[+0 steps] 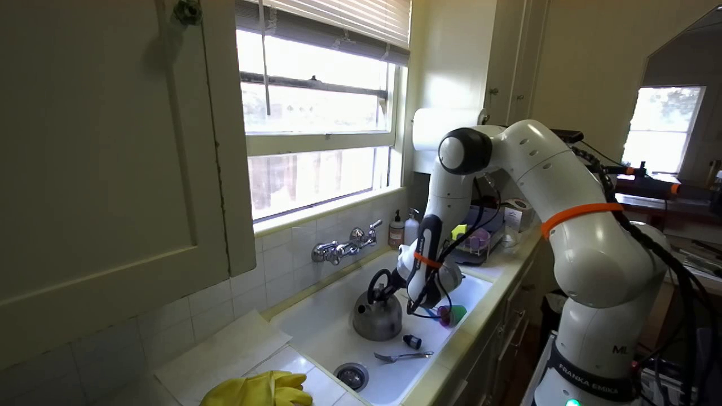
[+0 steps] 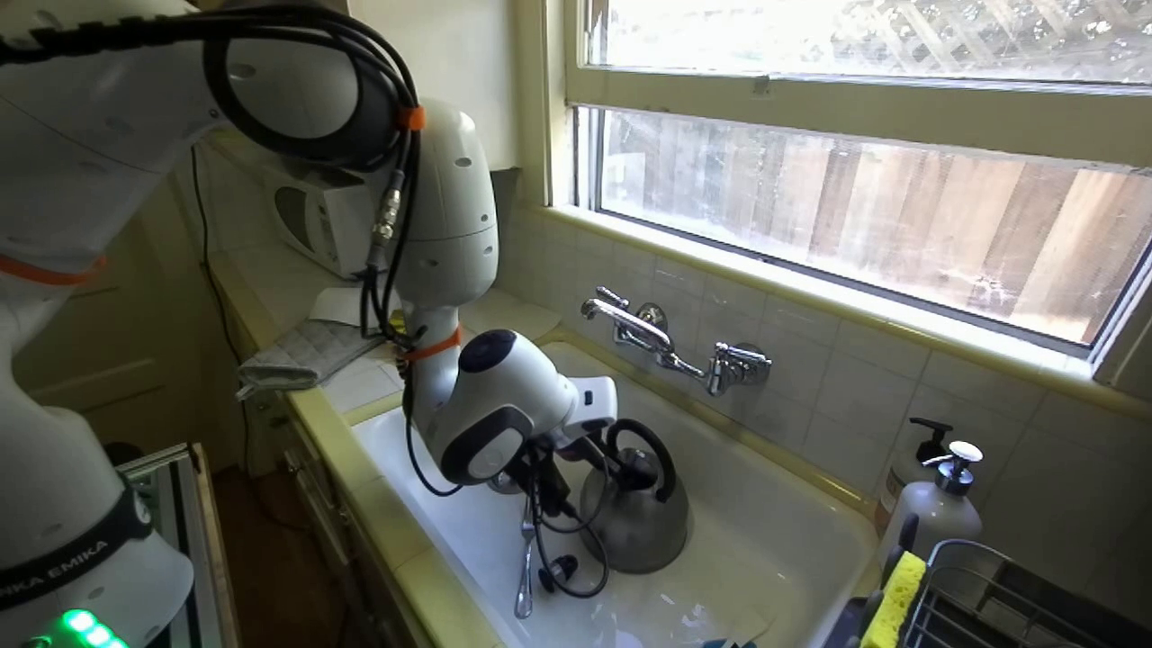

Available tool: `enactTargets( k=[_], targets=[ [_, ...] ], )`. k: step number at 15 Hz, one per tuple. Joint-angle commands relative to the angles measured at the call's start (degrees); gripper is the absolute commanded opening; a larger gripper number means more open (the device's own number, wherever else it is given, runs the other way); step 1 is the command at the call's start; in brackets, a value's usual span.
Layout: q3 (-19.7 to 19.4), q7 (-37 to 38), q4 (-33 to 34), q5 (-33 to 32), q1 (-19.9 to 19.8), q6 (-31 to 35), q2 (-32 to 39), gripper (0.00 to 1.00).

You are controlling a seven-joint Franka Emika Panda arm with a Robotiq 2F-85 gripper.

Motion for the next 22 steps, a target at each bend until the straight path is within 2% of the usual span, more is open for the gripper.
enactTargets(
  k=[1,5,10,17,22],
  targets=[
    [-1.21,0.44,2.14,2.47,1.21,6.67,4.76,0.00],
    [-1.32,1.34,4.18,4.85,1.55,12.84,8.06,0.00],
    [-1.21,2.04,6.24,6.67,2.26,16.86,10.24,0.00],
    [-1.52,1.69,4.49,6.86,3.26,21.80,9.91,0.00],
    [-1.61,1.56,4.07,6.24,4.18,20.99,9.81,0.00]
  ],
)
